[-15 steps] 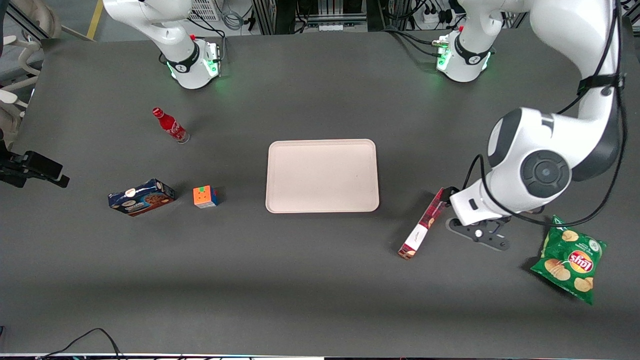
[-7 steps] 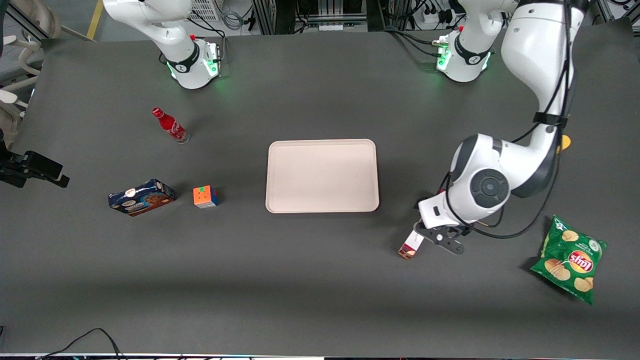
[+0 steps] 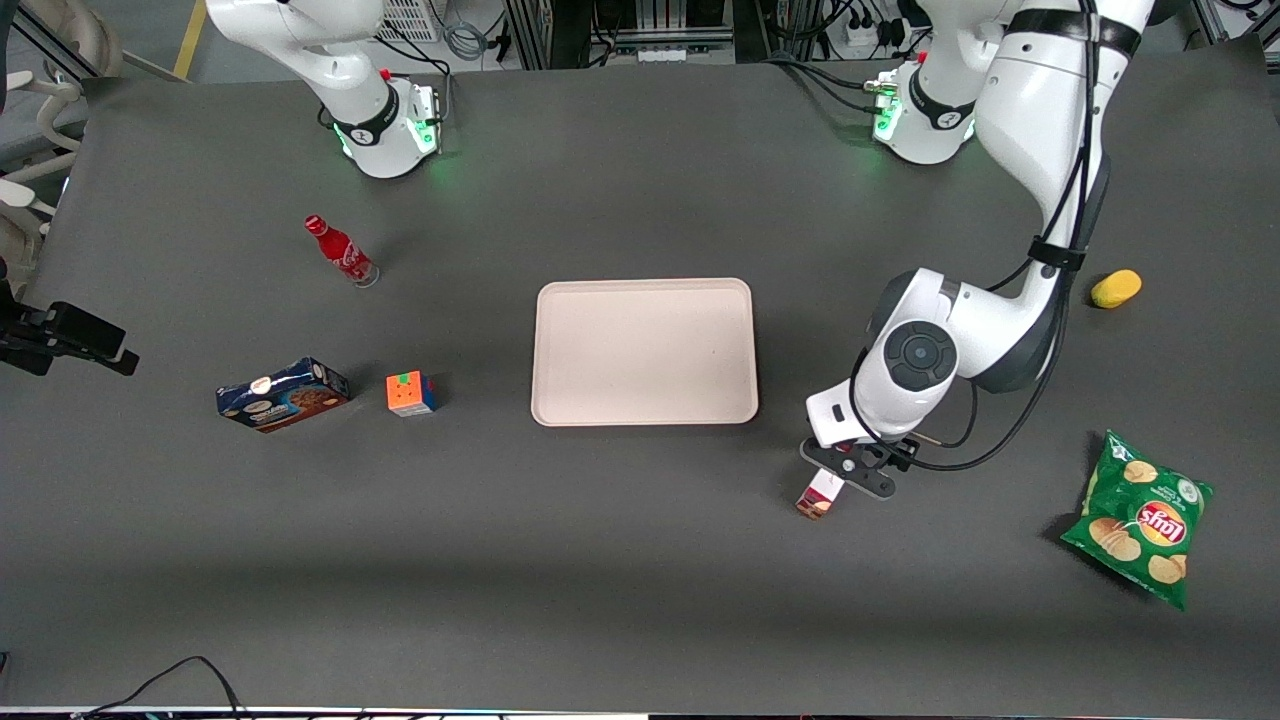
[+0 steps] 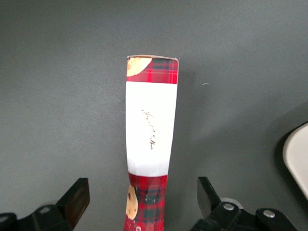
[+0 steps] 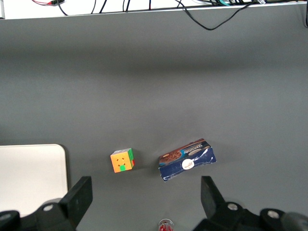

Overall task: Place red cookie box on tray
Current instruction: 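Close the left gripper on the end of the cookie box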

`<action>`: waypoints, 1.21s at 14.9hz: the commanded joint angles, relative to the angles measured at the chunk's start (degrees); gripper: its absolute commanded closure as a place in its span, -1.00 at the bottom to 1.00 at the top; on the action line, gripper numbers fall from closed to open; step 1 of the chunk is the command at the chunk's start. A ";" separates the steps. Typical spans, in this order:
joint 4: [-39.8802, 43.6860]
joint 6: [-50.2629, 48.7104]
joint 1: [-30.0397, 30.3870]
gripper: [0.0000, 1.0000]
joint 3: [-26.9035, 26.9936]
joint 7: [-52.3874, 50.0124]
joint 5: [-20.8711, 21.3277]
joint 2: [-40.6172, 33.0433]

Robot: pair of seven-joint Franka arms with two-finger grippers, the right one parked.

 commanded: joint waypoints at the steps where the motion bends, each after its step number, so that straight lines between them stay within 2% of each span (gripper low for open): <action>1: -1.88 3.99 -0.51 -1.00 0.86 -1.42 1.35 0.88; 6: -1.88 5.40 -0.07 -0.99 1.12 -1.15 1.26 2.20; 7: -1.88 5.40 0.19 -0.93 1.12 -1.33 1.17 2.20; 10: -1.88 5.31 0.37 -0.27 1.12 -1.50 0.30 2.20; 13: -1.80 5.05 0.90 0.55 1.03 -1.42 -0.23 2.11; 15: -1.80 4.44 0.90 0.98 1.03 -1.33 -3.21 1.85; 18: -1.71 3.82 0.99 1.00 1.21 -1.68 -4.63 0.45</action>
